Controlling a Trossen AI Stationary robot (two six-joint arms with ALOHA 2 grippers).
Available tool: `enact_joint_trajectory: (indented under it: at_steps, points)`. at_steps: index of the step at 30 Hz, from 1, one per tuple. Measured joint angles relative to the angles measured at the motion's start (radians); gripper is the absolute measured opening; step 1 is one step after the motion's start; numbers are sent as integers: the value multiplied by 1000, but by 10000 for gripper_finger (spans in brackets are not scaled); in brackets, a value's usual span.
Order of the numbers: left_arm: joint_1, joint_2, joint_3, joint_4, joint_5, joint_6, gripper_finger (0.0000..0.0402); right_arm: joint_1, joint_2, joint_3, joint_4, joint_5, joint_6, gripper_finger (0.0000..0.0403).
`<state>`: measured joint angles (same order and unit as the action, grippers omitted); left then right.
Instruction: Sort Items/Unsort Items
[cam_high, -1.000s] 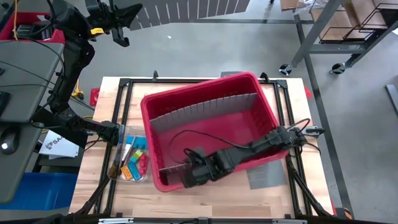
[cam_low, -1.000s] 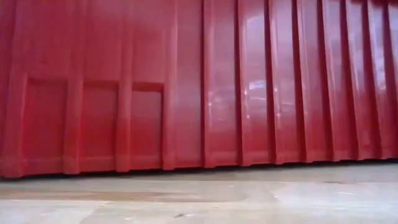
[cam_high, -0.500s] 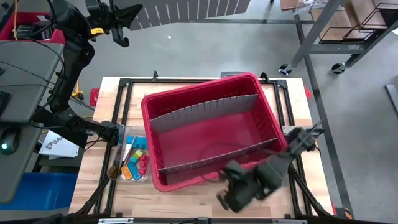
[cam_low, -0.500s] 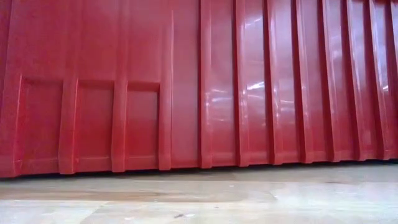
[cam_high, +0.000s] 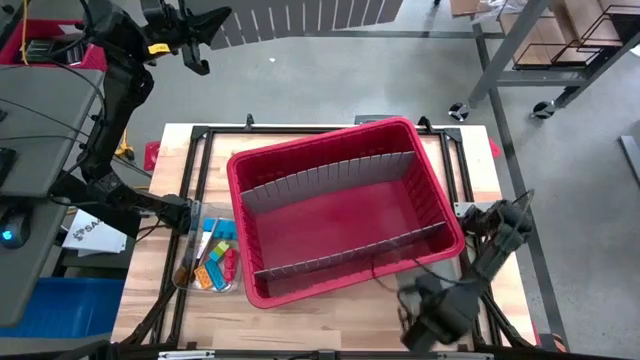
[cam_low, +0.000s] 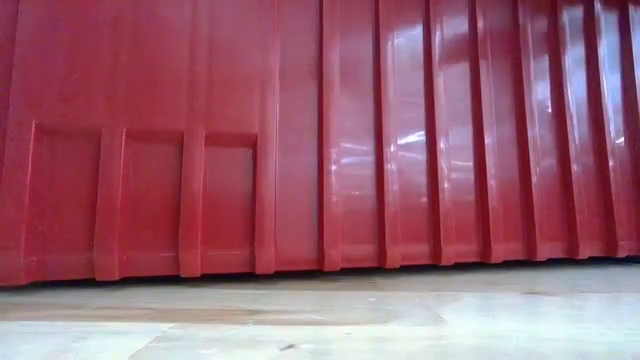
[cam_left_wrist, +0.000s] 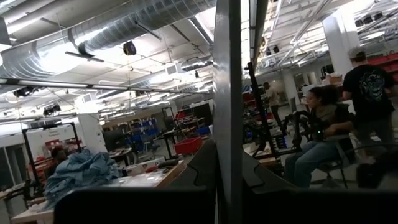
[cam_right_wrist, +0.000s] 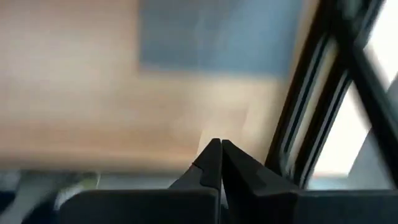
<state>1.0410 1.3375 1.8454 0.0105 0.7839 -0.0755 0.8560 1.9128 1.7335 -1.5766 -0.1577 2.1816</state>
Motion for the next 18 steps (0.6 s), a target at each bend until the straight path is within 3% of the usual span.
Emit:
enact_joint_trajectory:
  at_steps: [10, 14, 18]
  points:
    - [-1, 0, 0, -10, 27, -9, 1, -185, -339, -445, 15, 242, -81, 0]
    - [-1, -1, 0, -21, 19, -9, 1, -294, -476, -545, 12, 427, -97, 0]
    - [-1, 5, -1, -27, 16, -18, 1, -407, -584, -588, 5, 525, -111, 0]
